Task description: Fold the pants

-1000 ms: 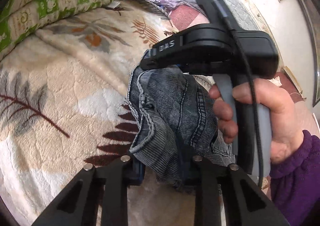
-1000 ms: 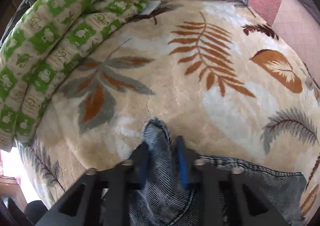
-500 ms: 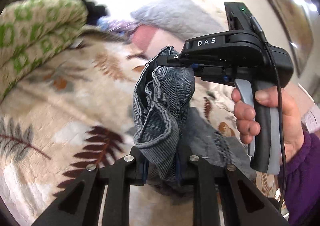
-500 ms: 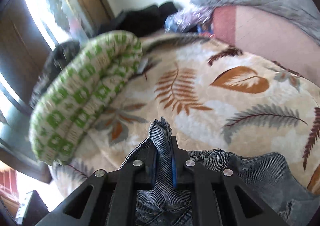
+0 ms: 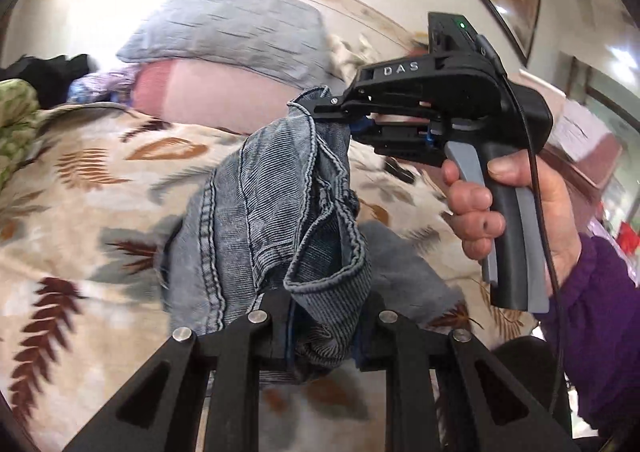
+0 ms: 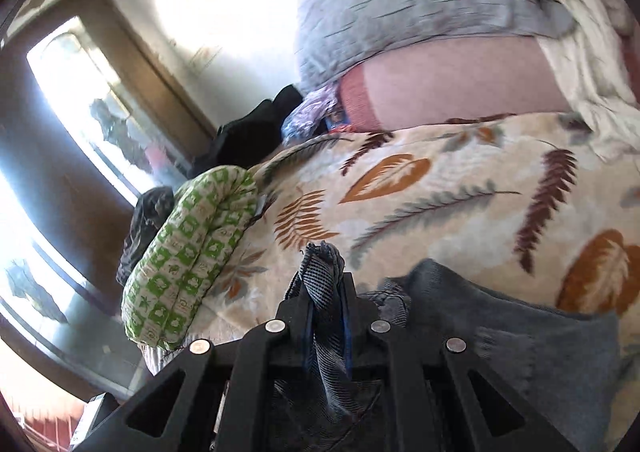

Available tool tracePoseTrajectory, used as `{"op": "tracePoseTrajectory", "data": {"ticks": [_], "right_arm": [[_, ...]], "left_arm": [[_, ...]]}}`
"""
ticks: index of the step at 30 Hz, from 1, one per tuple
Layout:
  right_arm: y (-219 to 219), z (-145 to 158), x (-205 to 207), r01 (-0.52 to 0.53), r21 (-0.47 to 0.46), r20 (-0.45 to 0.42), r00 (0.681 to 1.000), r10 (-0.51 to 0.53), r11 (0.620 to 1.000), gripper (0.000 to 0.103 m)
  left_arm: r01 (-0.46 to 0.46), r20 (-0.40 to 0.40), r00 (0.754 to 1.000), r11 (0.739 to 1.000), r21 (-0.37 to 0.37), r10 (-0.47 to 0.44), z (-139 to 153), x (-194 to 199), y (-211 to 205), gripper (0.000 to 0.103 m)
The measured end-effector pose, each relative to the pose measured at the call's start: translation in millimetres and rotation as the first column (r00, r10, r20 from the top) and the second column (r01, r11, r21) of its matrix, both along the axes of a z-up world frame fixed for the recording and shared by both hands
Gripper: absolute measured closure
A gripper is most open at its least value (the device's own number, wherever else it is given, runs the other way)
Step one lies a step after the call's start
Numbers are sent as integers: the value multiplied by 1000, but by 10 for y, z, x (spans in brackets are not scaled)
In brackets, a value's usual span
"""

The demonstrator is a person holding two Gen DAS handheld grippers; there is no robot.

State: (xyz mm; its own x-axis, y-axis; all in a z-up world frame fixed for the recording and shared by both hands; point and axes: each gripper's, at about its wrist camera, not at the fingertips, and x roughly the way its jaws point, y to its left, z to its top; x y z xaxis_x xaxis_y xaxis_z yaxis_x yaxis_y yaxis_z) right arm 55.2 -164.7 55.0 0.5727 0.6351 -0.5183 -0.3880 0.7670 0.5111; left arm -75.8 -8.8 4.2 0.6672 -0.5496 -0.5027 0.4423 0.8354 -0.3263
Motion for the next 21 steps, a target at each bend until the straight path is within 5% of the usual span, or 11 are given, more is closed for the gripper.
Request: {"op": "tracePoseTrajectory", "data": {"ticks": [8,14,21], "right_arm": [[-1113,-363,-173,137,171,-47,990,-131,976,92],[-1766,-697,-211,231,373,-84,973,-216,899,92],[-2133,-758,-93,304,381,-74,951,-299,873,92]], "left_arm": [[125,-44,991,990,61,-123,-59,105,-728,82],[170,-49,985,979,113,-165,18,171,-1189,82],[207,-64,978,967,145,-200,11,269,-1679,82]]}}
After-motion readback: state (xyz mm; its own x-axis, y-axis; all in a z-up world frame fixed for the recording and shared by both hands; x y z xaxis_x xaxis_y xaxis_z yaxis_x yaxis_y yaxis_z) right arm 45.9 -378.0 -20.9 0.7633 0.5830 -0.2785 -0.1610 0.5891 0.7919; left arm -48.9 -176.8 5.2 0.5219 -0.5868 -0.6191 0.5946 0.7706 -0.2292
